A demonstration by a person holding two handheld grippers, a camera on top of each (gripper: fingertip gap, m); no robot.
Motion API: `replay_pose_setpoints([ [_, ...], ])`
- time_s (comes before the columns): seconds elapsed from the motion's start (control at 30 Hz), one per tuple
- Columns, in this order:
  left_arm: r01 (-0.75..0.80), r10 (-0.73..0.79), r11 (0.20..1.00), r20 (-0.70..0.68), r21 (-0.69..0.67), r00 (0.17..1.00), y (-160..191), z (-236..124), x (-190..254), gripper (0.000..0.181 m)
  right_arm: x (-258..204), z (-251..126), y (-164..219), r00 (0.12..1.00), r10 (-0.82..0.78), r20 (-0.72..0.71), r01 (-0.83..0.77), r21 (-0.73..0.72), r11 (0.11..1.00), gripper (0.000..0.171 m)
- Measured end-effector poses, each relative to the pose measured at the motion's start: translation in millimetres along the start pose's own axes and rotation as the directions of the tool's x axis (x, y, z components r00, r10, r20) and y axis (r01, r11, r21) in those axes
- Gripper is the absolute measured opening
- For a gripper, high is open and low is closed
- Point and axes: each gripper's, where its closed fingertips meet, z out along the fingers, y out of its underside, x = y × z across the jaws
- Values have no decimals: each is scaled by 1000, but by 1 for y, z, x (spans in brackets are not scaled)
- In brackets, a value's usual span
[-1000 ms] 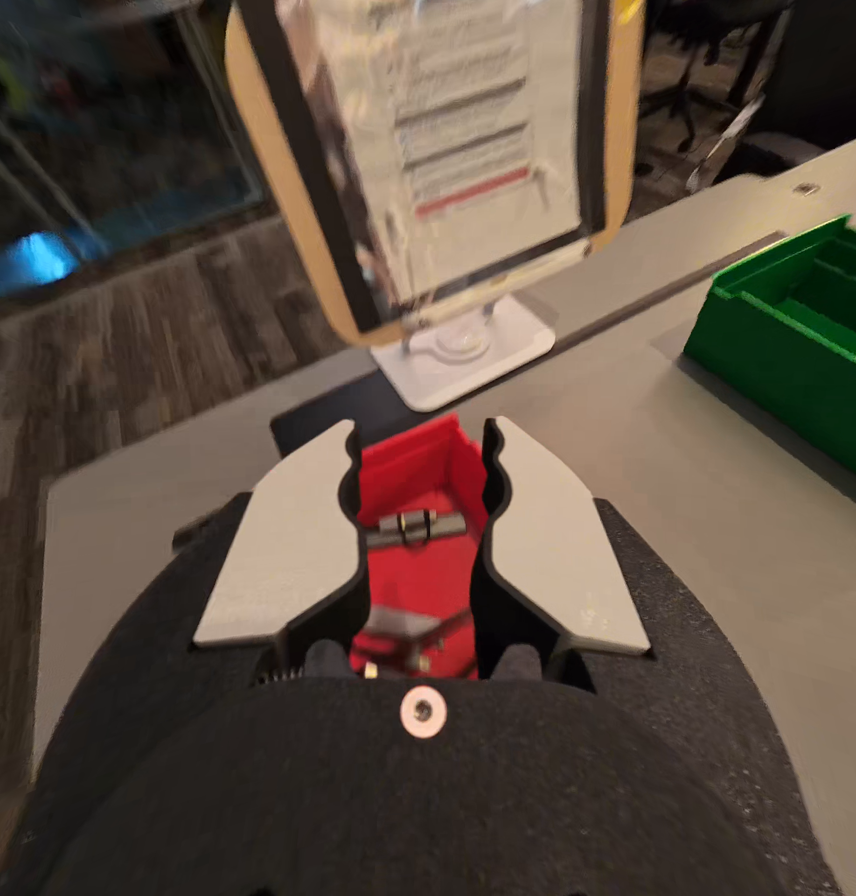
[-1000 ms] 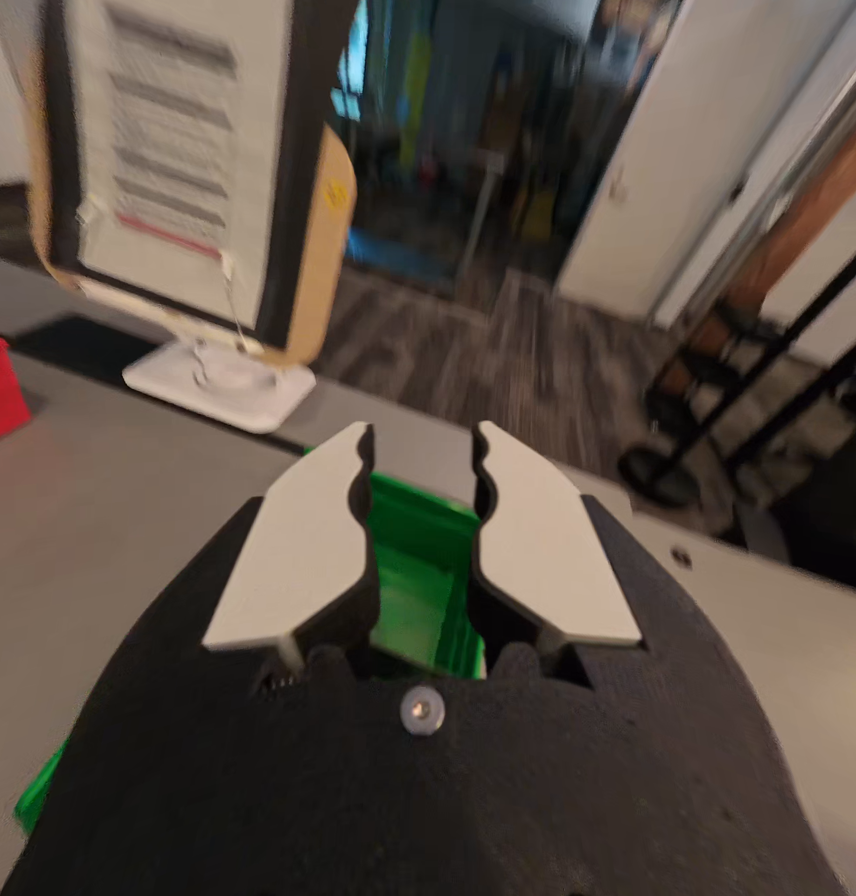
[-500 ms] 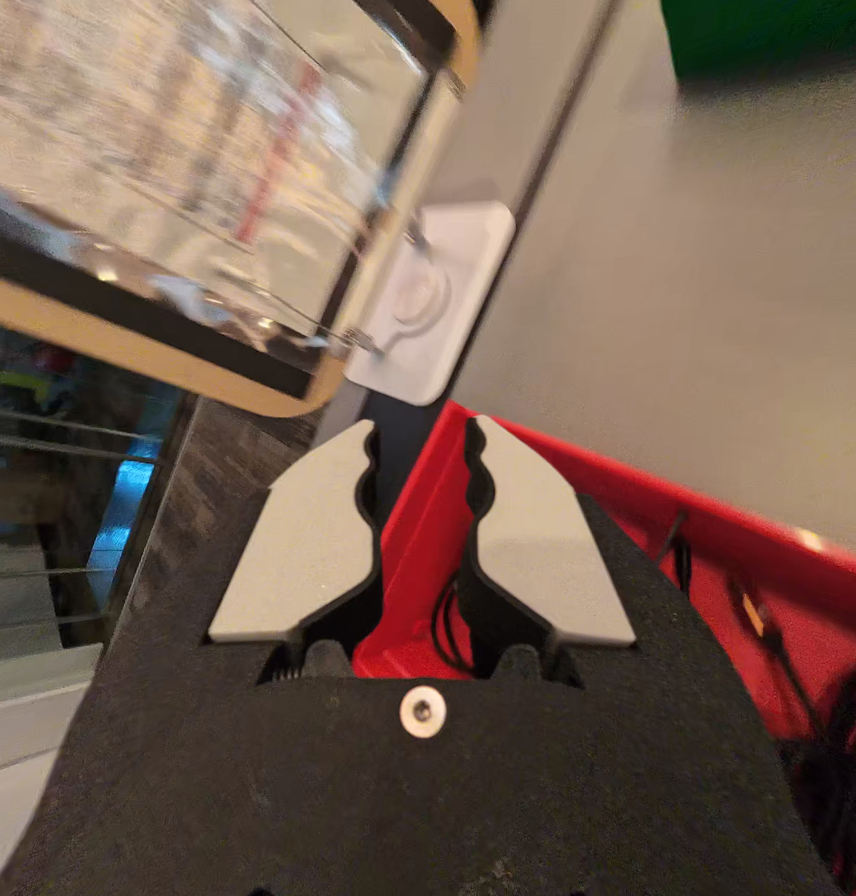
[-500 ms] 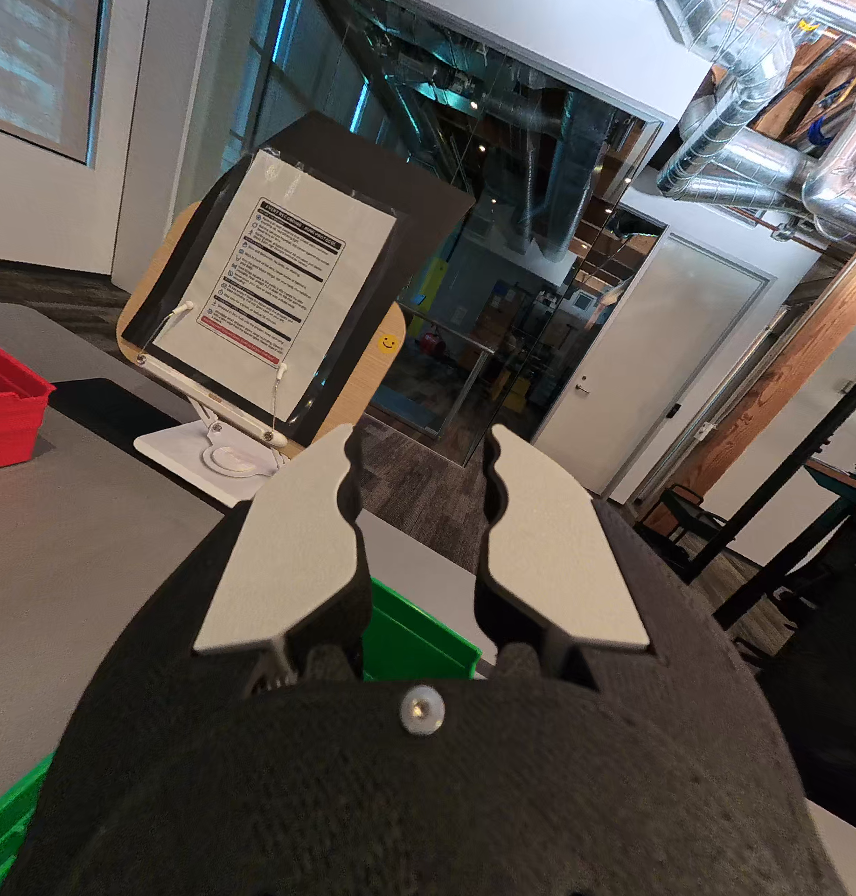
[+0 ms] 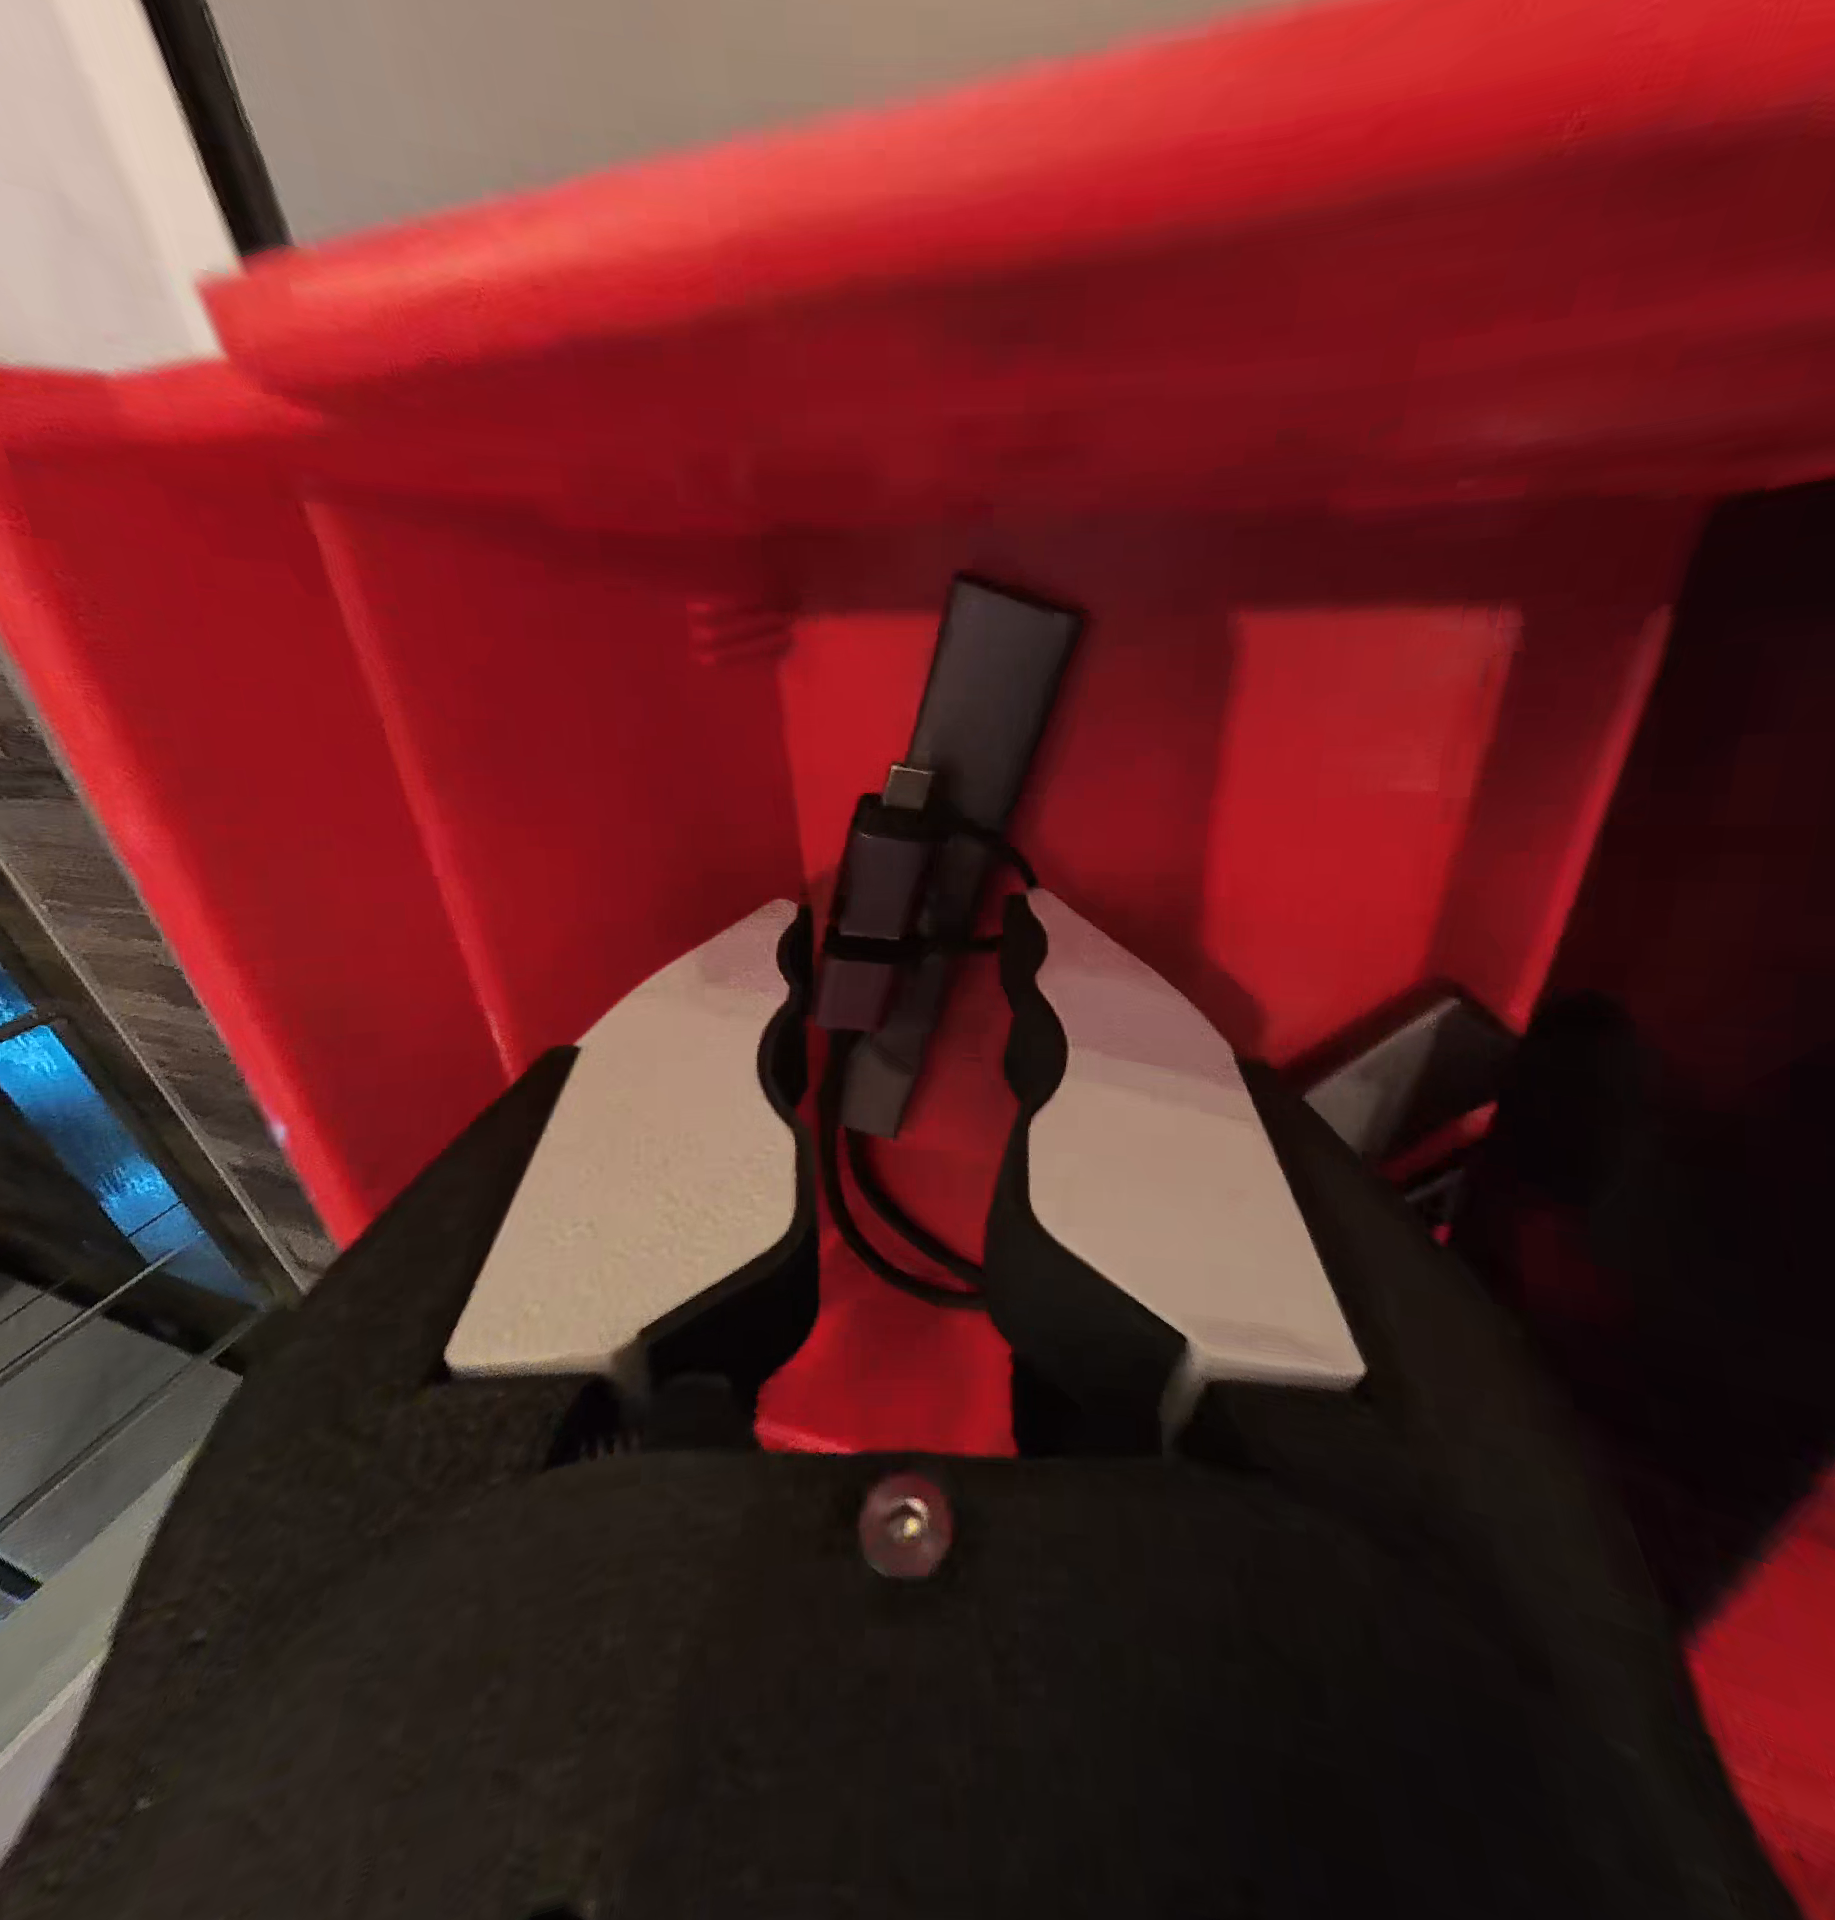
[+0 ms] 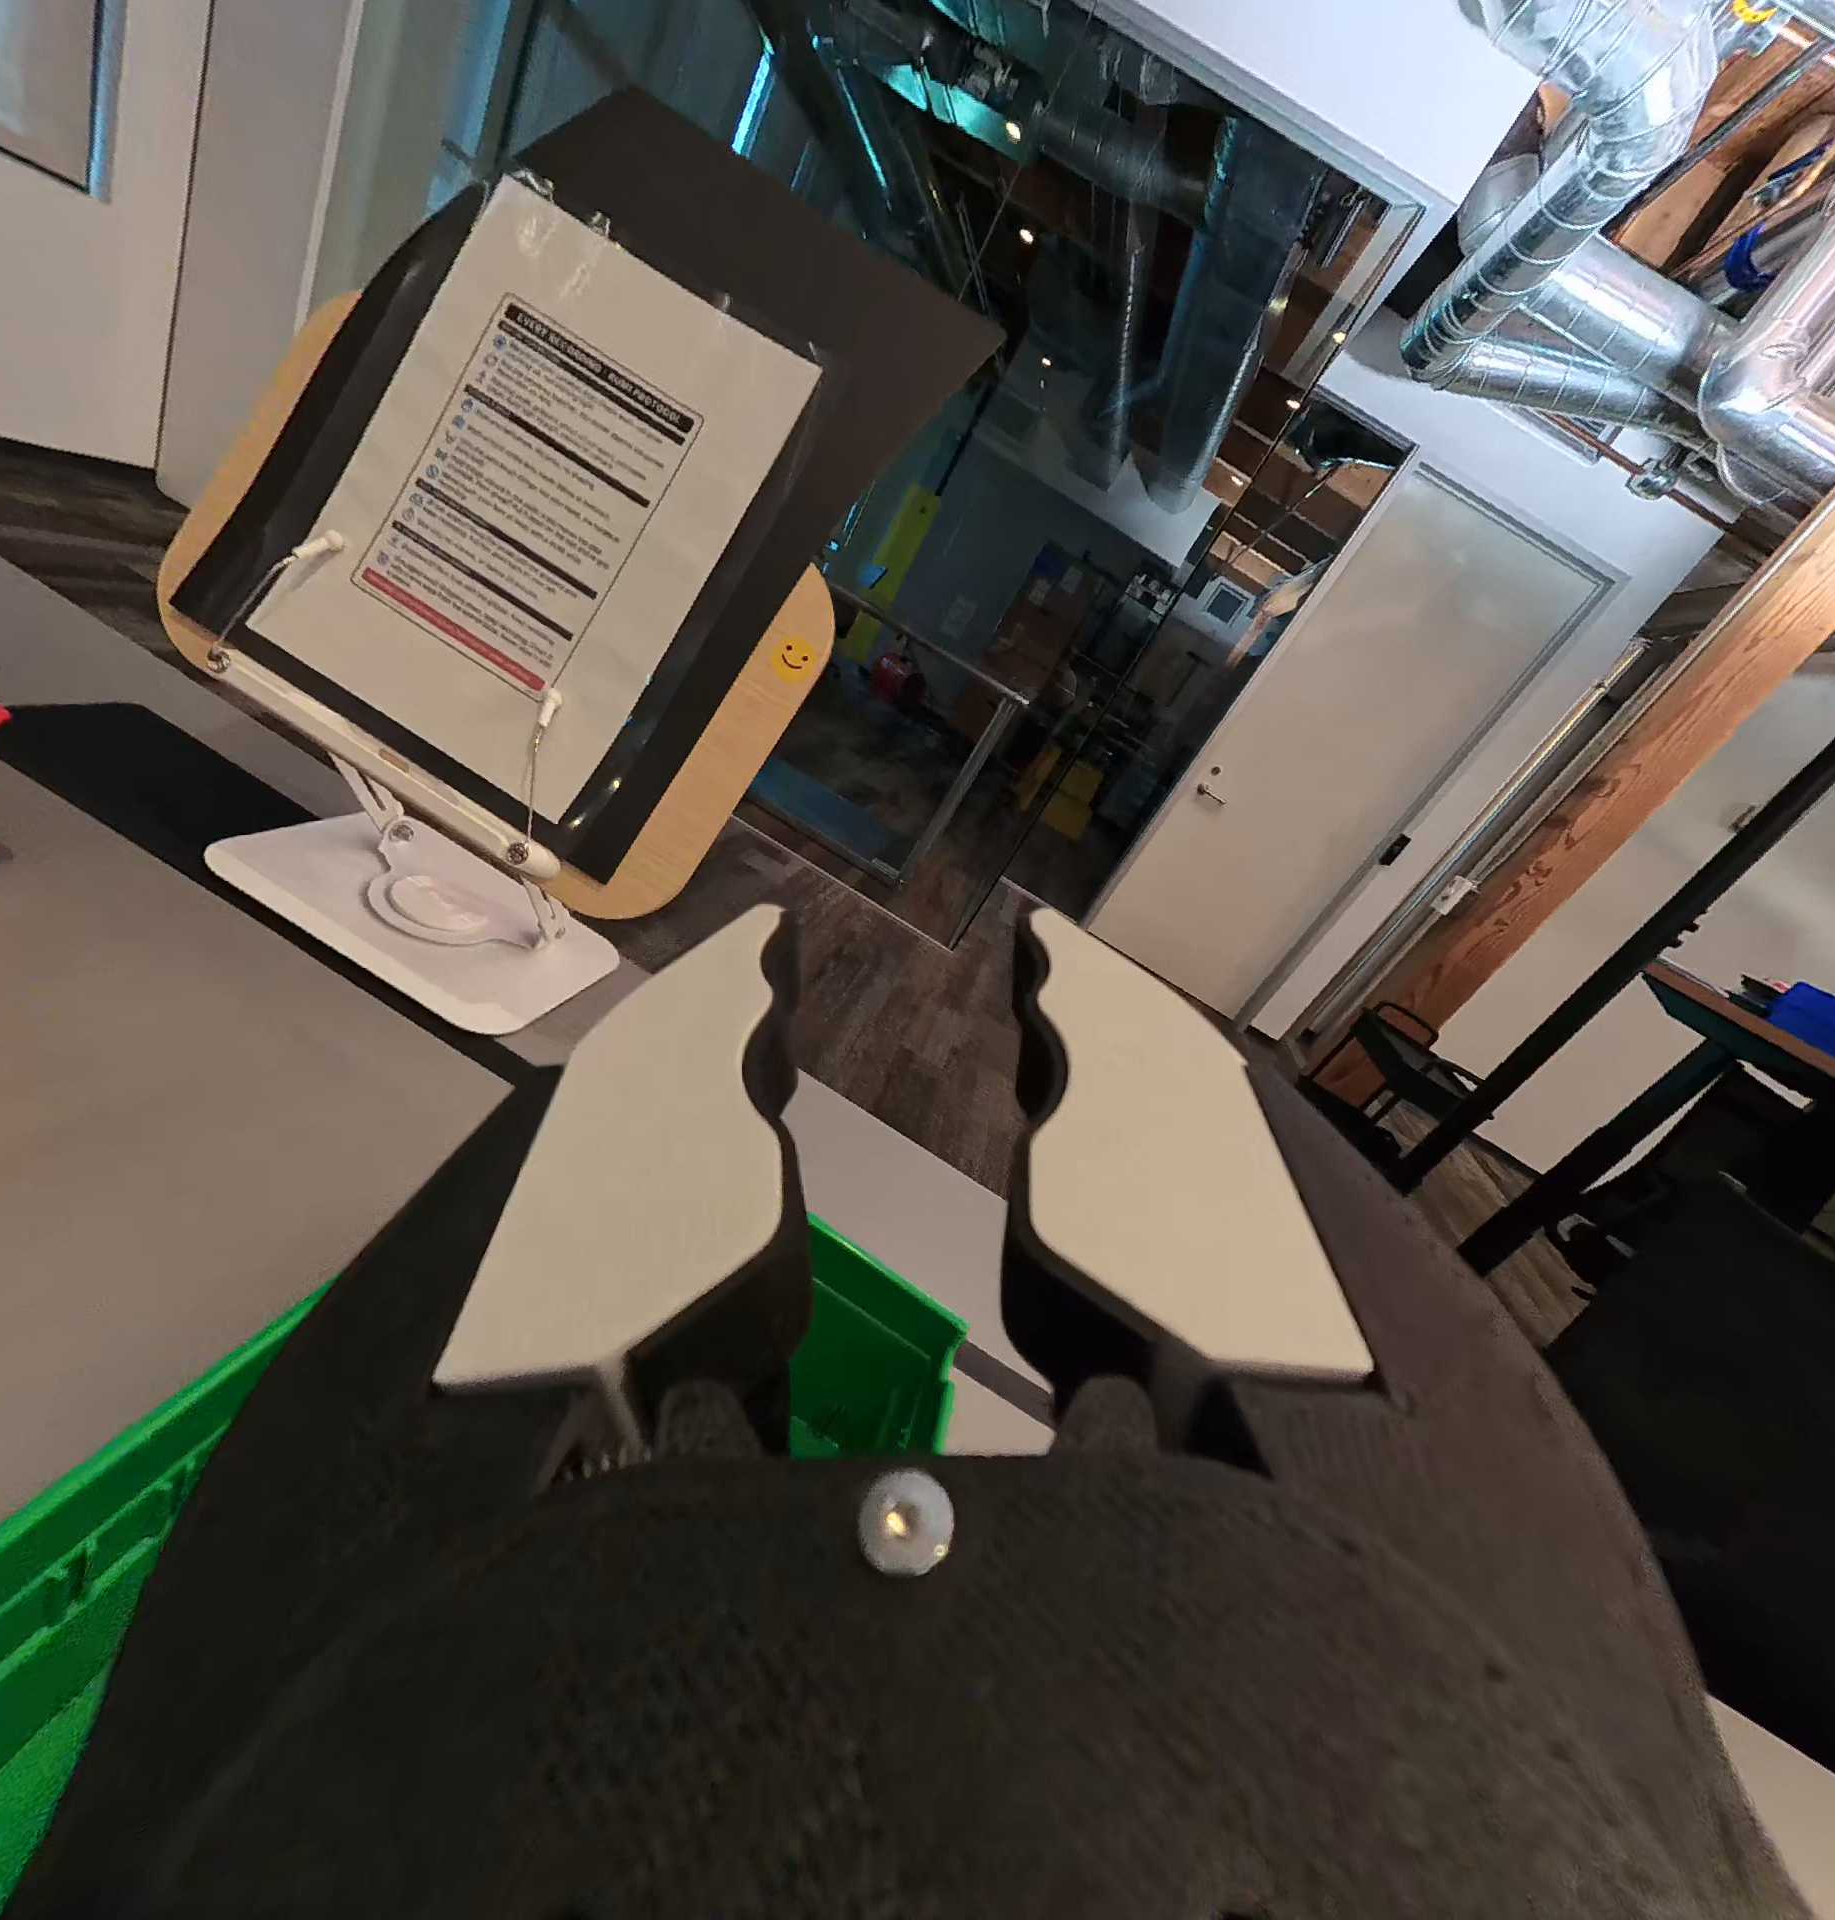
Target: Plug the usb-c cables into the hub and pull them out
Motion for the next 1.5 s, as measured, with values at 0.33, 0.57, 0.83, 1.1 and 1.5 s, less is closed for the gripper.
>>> replay_pose_setpoints([
  [0.33, 57, -52, 997, -82, 58, 995, 2, 10, -6, 23, -10, 8, 4, 999, -42, 21, 43, -32, 999, 38],
  [0.57, 72, -65, 995, -96, 73, 993, 1, 11, -4, 20, -24, 15, 10, 990, -127, 58, 131, -73, 989, 37],
  [0.83, 65, -76, 993, 119, 99, 990, 0, -18, -14, 18, -23, 12, 8, 989, -136, 61, 140, -59, 988, 35],
  [1.1, 118, -275, 941, 517, 317, 811, 2, -139, -51, 15, -23, 10, 4, 990, -124, 69, 126, -30, 992, 35],
  [1.5, 67, -230, 969, 763, 239, 605, -9, -283, -61, 14, -22, 6, 0, 990, -118, 74, 118, -5, 993, 35],
])
